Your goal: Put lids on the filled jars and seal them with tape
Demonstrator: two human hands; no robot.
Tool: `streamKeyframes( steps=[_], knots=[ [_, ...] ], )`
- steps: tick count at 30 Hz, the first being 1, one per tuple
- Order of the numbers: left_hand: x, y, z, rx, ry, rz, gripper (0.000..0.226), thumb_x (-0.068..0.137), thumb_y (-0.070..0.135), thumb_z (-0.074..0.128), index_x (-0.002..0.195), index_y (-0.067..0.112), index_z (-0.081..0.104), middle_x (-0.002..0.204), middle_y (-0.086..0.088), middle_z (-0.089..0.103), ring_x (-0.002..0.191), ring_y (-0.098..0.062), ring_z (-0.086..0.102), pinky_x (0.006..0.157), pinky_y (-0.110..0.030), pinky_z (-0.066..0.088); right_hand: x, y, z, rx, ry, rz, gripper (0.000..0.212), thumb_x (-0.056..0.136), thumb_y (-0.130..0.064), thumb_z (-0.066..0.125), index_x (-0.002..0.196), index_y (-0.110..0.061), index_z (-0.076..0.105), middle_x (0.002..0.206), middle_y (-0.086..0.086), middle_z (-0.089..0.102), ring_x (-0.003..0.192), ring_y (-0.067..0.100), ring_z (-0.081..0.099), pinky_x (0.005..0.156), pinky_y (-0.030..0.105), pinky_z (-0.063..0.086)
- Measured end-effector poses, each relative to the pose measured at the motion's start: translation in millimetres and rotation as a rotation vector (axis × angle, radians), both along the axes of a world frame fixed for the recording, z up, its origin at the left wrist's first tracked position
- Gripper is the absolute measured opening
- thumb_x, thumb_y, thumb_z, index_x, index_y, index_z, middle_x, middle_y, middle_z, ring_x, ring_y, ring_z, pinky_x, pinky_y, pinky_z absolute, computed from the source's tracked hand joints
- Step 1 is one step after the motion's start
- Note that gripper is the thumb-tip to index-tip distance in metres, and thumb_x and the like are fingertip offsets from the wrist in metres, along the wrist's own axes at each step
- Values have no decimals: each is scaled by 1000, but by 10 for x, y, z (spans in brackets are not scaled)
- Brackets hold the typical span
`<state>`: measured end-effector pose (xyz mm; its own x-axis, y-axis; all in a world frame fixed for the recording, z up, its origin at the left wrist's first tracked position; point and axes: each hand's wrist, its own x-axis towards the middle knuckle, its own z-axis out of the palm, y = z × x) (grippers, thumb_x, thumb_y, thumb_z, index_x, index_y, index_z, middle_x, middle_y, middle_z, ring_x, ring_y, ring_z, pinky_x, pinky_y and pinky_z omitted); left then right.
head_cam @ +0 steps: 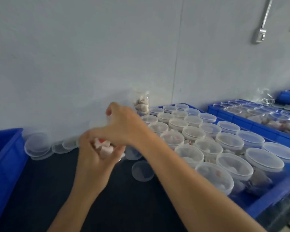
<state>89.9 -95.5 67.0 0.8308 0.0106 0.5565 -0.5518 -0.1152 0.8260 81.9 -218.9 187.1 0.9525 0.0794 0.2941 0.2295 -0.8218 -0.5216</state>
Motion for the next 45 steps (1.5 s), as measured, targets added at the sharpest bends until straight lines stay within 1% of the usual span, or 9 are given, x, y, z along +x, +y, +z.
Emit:
streamKeyframes(
  steps=[5,9,15,20,28,30,32,37,45],
  knots=[
    [278,-641,392,163,-111,59,46,82,53,87,110,39,53,94,13,70,81,0,72,62,-23,61,240,-564,414,-38,-72,-141,62,73,-60,78,118,-23,55,97,-11,52,89,12,58,69,32,50],
    [576,-1149,573,225,-46,-8,49,81,47,89,106,34,49,89,16,64,83,17,63,57,-7,51,415,-1038,469,-45,-102,-281,62,74,-58,75,120,-22,54,99,-8,51,91,16,58,69,35,48],
    [872,-1549,503,294,33,-63,63,79,39,91,125,32,48,99,24,60,91,3,64,67,-6,49,669,-1459,189,-5,-118,-376,75,76,-61,76,134,-18,51,116,0,51,99,24,54,64,33,38],
    [977,-1581,348,362,81,-71,79,82,51,87,145,34,43,98,28,59,98,-5,66,90,-31,58,811,-1539,4,-3,-60,-373,78,79,-64,71,140,-23,47,130,4,50,104,29,58,78,39,48],
    [1028,-1463,302,490,124,-123,101,88,47,84,166,25,23,112,23,64,98,2,65,76,-9,51,795,-1401,25,-191,-46,-465,74,87,-69,58,141,-20,46,140,8,44,128,34,45,91,43,40],
    [992,-1348,292,498,165,-108,106,89,52,82,169,24,18,141,10,62,122,-9,64,95,-16,52,742,-1341,43,-258,-125,-493,76,90,-70,55,142,-16,48,143,10,44,131,35,43,99,43,38],
    [910,-1120,257,445,217,-61,96,93,55,75,168,26,23,151,5,56,129,-8,61,104,-32,54,678,-1273,62,-273,-267,-504,70,96,-66,51,143,-14,49,144,11,45,132,35,43,107,43,37],
    [533,-145,-46,220,269,141,49,100,45,65,146,34,53,108,19,69,88,6,68,69,-16,45,497,-895,-9,-215,-550,-363,42,101,-42,51,134,-15,57,135,8,55,124,31,50,102,41,40],
    [-489,1075,-692,88,439,449,17,103,32,64,120,30,66,103,7,74,88,-15,72,74,-35,53,-146,537,-1068,-4,-349,76,15,100,-32,56,103,-19,61,105,0,61,95,24,58,71,38,46]
  ],
)
